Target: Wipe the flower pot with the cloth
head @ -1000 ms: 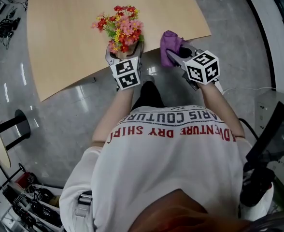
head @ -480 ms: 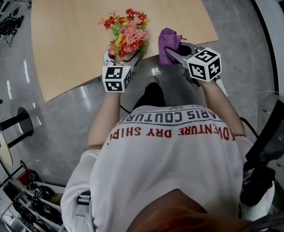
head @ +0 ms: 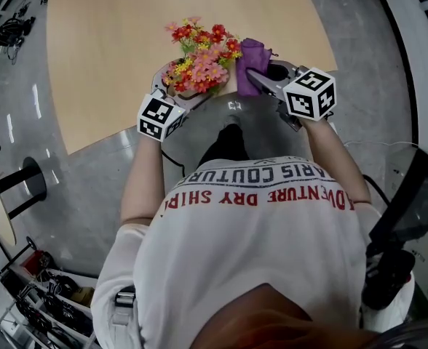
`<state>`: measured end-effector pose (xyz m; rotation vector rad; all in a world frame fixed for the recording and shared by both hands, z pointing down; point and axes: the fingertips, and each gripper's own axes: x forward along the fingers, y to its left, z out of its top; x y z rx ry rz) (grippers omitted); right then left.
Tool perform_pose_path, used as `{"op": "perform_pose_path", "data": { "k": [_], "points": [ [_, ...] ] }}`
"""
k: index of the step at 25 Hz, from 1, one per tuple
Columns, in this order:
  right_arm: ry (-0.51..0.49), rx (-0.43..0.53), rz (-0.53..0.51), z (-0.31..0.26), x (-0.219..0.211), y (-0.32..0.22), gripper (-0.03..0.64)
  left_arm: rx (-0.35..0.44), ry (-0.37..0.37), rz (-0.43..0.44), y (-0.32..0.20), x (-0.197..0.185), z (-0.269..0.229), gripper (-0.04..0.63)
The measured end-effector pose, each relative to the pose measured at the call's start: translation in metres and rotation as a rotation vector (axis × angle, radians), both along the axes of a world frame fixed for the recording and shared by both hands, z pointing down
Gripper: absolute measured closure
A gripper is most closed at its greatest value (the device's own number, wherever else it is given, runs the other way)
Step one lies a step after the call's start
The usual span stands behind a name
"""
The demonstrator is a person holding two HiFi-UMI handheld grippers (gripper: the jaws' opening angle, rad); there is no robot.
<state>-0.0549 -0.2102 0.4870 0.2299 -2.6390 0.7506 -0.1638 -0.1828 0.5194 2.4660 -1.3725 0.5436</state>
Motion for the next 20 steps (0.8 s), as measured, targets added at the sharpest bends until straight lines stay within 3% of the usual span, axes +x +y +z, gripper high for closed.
{"op": "perform_pose_path", "data": {
  "k": [12,20],
  "points": [
    [-0.038,-0.077,-0.031,-0.006,-0.026,-0.004,0.572,0.008,0.010,-0.006,0.001,0.005,-0.014,0.117],
    [0.036,-0.109,-0.045,0.018,-0.044,-0.012,0.572,0.011,0.014,0.007,0.002,0.004,-0.008,0.118]
  ]
}}
